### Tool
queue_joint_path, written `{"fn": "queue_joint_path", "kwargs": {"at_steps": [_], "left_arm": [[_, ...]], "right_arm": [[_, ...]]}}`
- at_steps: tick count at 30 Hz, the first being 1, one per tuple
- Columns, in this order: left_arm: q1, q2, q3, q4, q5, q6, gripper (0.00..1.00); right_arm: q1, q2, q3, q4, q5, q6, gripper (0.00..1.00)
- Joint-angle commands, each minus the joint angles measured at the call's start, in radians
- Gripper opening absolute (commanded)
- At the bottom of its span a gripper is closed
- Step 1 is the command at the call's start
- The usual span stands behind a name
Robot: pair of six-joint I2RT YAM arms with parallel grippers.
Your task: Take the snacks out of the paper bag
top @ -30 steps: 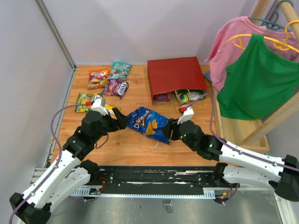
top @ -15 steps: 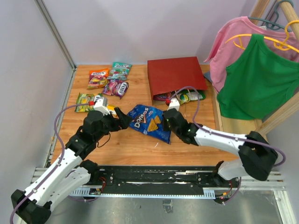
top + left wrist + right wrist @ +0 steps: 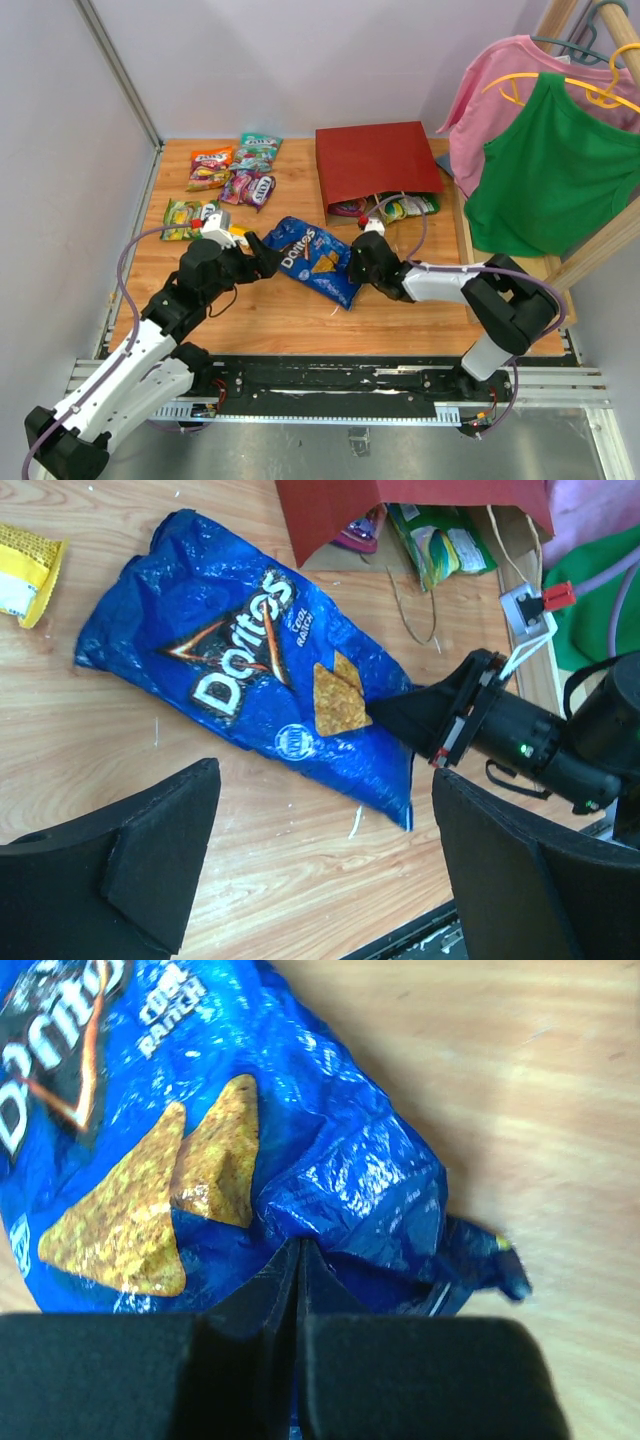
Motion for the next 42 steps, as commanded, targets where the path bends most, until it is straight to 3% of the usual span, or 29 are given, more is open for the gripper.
{"fn": "queue_joint_path", "kwargs": {"at_steps": [1,6,11,13,17,18,25,31,36,38,42], "left_arm": [[0.001,0.018,-0.023,0.066,0.029,-0.01,0.91],[-0.01,0.034,-0.055,0.132,0.073,-0.031,0.9],[-0.165,0.091,-0.143,0.283,0.076,-0.113,0.77],[-0.232,0.145,-0.18,0.37,0.073,-0.144,0.61],[-0.342,0.307,-0.199,0.5,0.043,-0.171,0.06],[-0.351,0.347,-0.207,0.523,0.037,-0.174,0.01],[-0.354,0.608,-0.293,0.625,-0.067,-0.265,0.01],[-0.354,0.732,-0.305,0.69,-0.044,-0.311,0.01],[-0.354,0.639,-0.229,0.557,-0.096,-0.259,0.0],[-0.354,0.555,-0.193,0.485,-0.129,-0.234,0.01],[-0.354,0.356,-0.169,0.38,-0.162,-0.18,0.01]], "right_arm": [[0.127,0.038,-0.066,-0.037,-0.011,0.041,0.01],[0.197,-0.033,-0.031,-0.117,0.051,0.015,0.09],[0.193,-0.308,0.013,-0.241,0.175,-0.075,0.22],[0.186,-0.414,0.011,-0.282,0.21,-0.098,0.31],[0.17,-0.621,-0.039,-0.362,0.273,-0.11,0.34],[0.167,-0.667,-0.064,-0.38,0.288,-0.108,0.34],[0.159,-0.968,-0.192,-0.453,0.341,-0.067,0.33],[0.157,-1.014,-0.192,-0.482,0.329,-0.077,0.32],[0.156,-0.919,-0.146,-0.525,0.342,-0.098,0.34],[0.143,-0.878,-0.136,-0.525,0.341,-0.105,0.39],[0.026,-0.816,-0.152,-0.455,0.213,-0.103,0.39]]}}
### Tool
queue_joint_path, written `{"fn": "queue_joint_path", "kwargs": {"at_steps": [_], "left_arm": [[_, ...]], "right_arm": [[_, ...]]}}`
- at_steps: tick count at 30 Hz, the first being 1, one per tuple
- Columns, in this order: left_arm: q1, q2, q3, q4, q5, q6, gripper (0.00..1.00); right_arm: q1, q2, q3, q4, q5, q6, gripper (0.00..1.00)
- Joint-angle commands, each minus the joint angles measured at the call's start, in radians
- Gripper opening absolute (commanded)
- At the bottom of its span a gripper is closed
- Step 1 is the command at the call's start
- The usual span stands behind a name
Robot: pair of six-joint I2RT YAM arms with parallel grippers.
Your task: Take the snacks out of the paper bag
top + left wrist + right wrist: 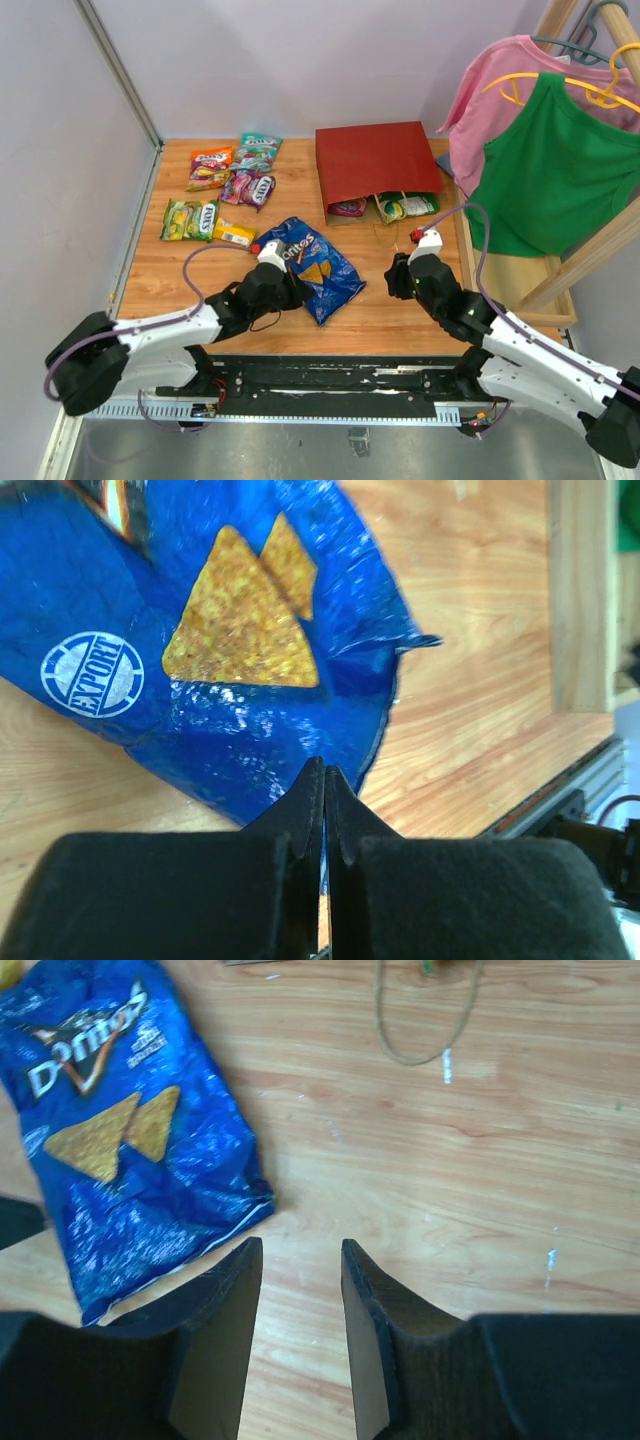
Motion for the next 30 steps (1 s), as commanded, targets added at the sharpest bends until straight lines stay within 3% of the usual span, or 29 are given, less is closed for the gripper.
{"fn": "queue_joint_path", "kwargs": {"at_steps": [1,5,8,14,20,26,30], "left_arm": [[-0.005,-0.208,0.048,-0.192,-0.095,0.093,0.01],[-0.003,-0.34,0.105,-0.347,-0.146,0.145,0.02],[-0.003,-0.377,0.126,-0.415,-0.159,0.154,0.05],[-0.003,-0.444,0.069,-0.414,-0.121,0.131,0.04],[-0.003,-0.52,0.052,-0.468,-0.138,0.135,0.06],[-0.003,-0.571,0.039,-0.492,-0.13,0.143,0.29],[-0.003,-0.584,0.033,-0.508,-0.117,0.143,0.54]], "right_arm": [[-0.132,0.045,0.016,0.06,-0.102,-0.015,0.39],[-0.23,0.123,0.04,0.12,-0.149,-0.035,0.41],[-0.339,0.195,0.043,0.192,-0.221,-0.001,0.5],[-0.578,0.31,-0.057,0.497,-0.426,0.164,0.49],[-0.704,0.484,-0.059,0.684,-0.513,0.326,0.43],[-0.74,0.698,-0.087,0.963,-0.514,0.518,0.42],[-0.747,0.851,-0.028,1.057,-0.53,0.566,0.43]]}}
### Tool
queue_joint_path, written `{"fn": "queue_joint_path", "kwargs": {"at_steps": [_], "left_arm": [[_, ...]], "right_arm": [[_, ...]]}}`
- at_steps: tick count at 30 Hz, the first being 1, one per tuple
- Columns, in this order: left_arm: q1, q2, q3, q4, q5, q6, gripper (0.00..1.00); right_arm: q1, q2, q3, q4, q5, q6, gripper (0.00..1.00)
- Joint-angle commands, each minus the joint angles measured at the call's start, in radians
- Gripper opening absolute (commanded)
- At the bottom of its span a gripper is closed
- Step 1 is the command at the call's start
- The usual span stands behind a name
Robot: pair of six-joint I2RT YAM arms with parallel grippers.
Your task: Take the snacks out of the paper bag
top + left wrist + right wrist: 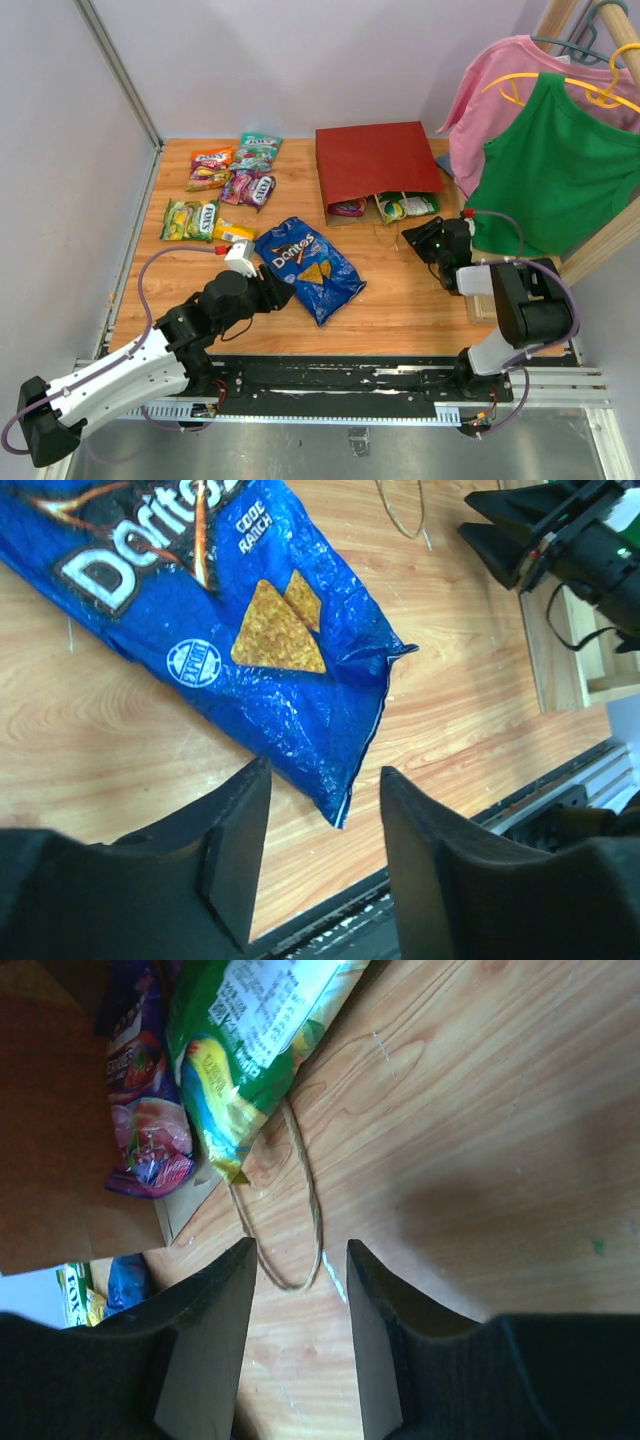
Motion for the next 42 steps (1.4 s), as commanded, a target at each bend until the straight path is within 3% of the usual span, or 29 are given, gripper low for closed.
{"fn": "queue_joint_path", "kwargs": {"at_steps": [1,5,9,15,20,27,31,38,42], "left_arm": [[-0.003,-0.022,-0.017,-0.026,0.001,0.01,0.55],[-0.003,-0.054,-0.014,-0.048,0.001,0.021,0.57],[-0.003,-0.082,0.0,-0.092,-0.008,0.028,0.67],[-0.003,-0.123,0.008,-0.13,-0.011,0.035,0.71],[-0.003,-0.133,0.01,-0.137,-0.002,0.032,0.71],[-0.003,-0.145,0.035,-0.147,0.014,0.036,0.71],[-0.004,-0.139,0.047,-0.15,0.012,0.045,0.71],[-0.003,-0.122,0.05,-0.132,0.023,0.047,0.71],[-0.003,-0.127,0.051,-0.135,0.027,0.045,0.7]], "right_arm": [[-0.028,0.139,0.059,0.215,-0.03,0.119,0.43],[-0.042,0.274,0.101,0.33,-0.049,0.167,0.46],[-0.047,0.339,0.135,0.372,-0.038,0.189,0.5],[-0.048,0.374,0.192,0.335,-0.015,0.188,0.58],[-0.047,0.399,0.232,0.29,-0.005,0.189,0.57],[-0.047,0.427,0.262,0.253,0.01,0.174,0.45],[-0.047,0.429,0.268,0.252,0.009,0.173,0.32],[-0.047,0.395,0.256,0.264,-0.02,0.148,0.02],[-0.046,0.347,0.217,0.288,-0.032,0.145,0.01]]}}
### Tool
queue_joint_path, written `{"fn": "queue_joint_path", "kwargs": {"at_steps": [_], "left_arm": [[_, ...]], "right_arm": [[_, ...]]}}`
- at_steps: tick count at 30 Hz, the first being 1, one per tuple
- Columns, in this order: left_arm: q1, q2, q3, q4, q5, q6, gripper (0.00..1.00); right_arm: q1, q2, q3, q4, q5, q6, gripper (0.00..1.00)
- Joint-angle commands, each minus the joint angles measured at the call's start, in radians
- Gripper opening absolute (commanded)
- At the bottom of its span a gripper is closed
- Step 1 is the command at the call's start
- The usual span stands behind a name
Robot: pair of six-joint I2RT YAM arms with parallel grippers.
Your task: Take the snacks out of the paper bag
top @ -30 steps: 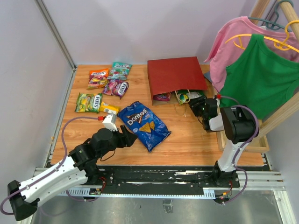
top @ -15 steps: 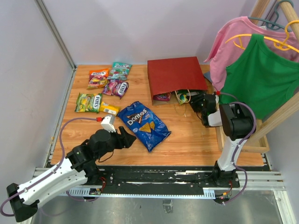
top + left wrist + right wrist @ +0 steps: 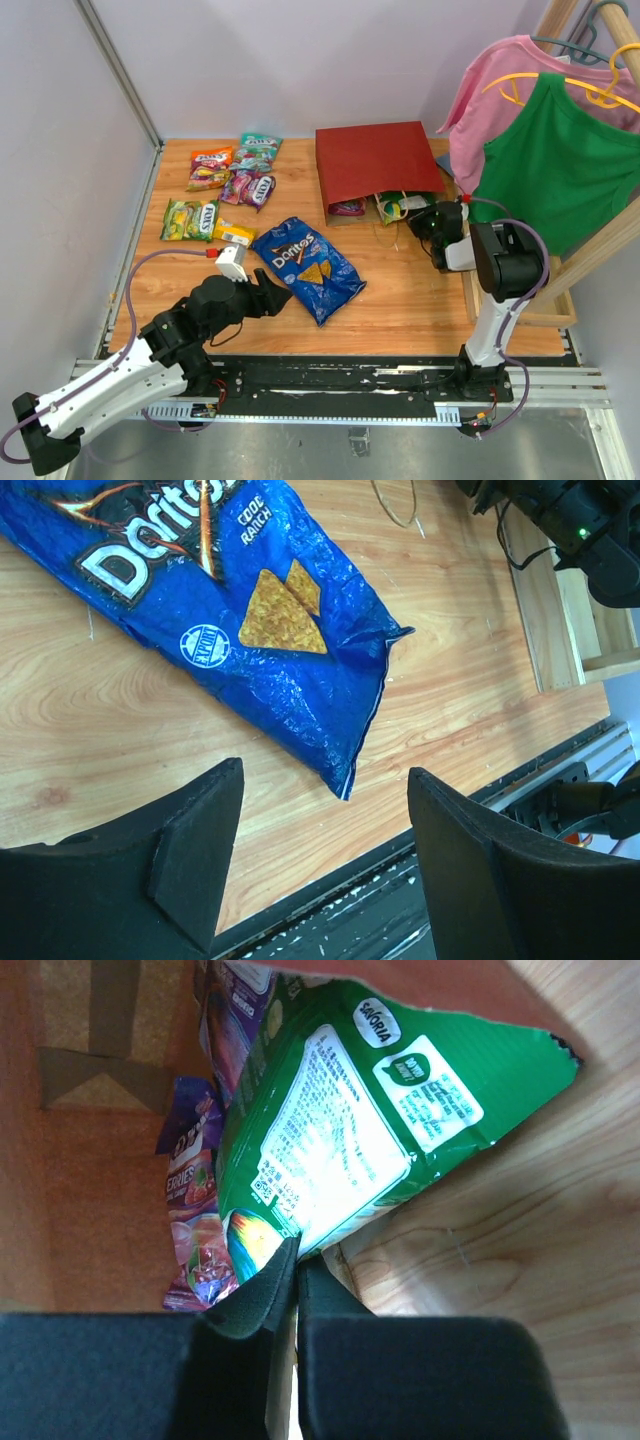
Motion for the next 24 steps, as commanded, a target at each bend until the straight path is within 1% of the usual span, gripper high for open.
{"fn": "queue_joint_path", "kwargs": {"at_steps": [1,8,12,15,20,24], "left_arm": [[-0.003,-0.006,0.027,0.012,0.007,0.01,0.7],[-0.003,-0.025,0.045,-0.019,-0.01,0.004,0.69],[-0.003,-0.028,0.051,-0.03,-0.02,0.003,0.69],[-0.003,-0.026,0.052,-0.025,-0.02,0.004,0.69],[-0.004,-0.002,0.039,0.024,-0.017,0.004,0.69],[-0.003,0.033,0.039,0.064,0.003,0.011,0.69]], "right_arm": [[-0.017,-0.07,-0.04,0.027,-0.016,-0.021,0.01],[-0.017,-0.178,-0.146,0.096,-0.086,0.028,0.01],[-0.016,-0.285,-0.208,0.095,-0.149,0.031,0.01],[-0.015,-0.39,-0.254,0.027,-0.185,0.003,0.01],[0.0,-0.611,-0.393,-0.058,-0.183,-0.019,0.01],[0.028,-0.855,-0.466,-0.263,-0.155,-0.064,0.01]]}}
